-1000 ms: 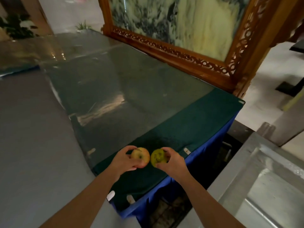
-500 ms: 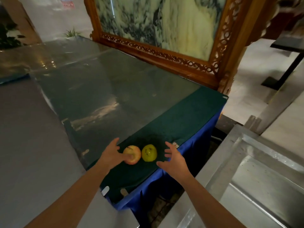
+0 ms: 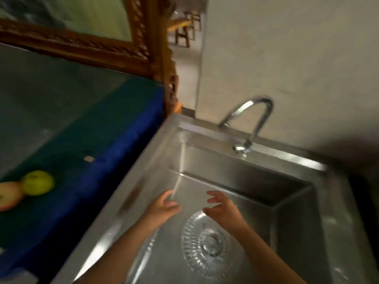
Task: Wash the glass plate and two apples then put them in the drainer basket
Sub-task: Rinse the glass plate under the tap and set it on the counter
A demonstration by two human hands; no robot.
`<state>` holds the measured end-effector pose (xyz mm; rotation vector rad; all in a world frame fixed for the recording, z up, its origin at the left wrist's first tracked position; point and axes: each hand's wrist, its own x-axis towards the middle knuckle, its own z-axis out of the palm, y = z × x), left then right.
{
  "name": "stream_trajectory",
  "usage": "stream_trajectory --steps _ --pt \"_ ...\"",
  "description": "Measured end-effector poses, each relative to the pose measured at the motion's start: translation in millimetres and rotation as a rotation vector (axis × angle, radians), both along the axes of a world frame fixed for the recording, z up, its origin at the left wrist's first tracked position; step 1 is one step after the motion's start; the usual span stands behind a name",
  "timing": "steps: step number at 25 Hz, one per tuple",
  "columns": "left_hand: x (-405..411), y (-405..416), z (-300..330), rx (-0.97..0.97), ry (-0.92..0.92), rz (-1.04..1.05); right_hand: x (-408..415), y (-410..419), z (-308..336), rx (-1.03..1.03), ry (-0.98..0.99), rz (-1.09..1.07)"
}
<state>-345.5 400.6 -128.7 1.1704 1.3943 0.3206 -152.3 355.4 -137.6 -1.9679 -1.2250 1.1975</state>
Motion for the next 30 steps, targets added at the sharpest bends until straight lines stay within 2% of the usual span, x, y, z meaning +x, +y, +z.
stream_trajectory --steps 3,5,8,10,12,16,21,26,29,30 --pt "37 -21 -68 -0.137 0.101 0.026 63 -52 -69 -0.187 -0.134 -0.118" --pt "44 -32 -113 -0.182 0.2 0.059 89 -85 -116 -0.319 -0.205 -0.117" --pt "45 -41 -171 -0.21 0.386 0.037 104 -116 -179 -0.454 -0.157 -0.171" --pt "45 -44 -200 -0.231 0.431 0.06 102 -119 -207 -0.474 -0.115 -0.22" --pt "46 -46 -225 -0.283 0.433 0.057 97 -114 -230 -0.452 -0.085 -0.242" --pt "48 -54 -257 -0.424 0.247 0.16 88 -105 -261 -0.456 -0.09 -0.367" --pt "44 -49 -245 -0.408 0.078 0.248 89 -98 -244 -0.416 -0.012 -0.461" --pt "28 -27 -191 -0.354 -0.18 0.211 104 -67 -172 -0.197 0.046 -0.458" --pt "25 -13 -153 -0.298 -0.262 0.218 110 -46 -124 -0.15 0.126 -0.427" --pt "23 -9 -139 -0.266 -0.281 0.227 112 -39 -108 -0.135 0.092 -0.411"
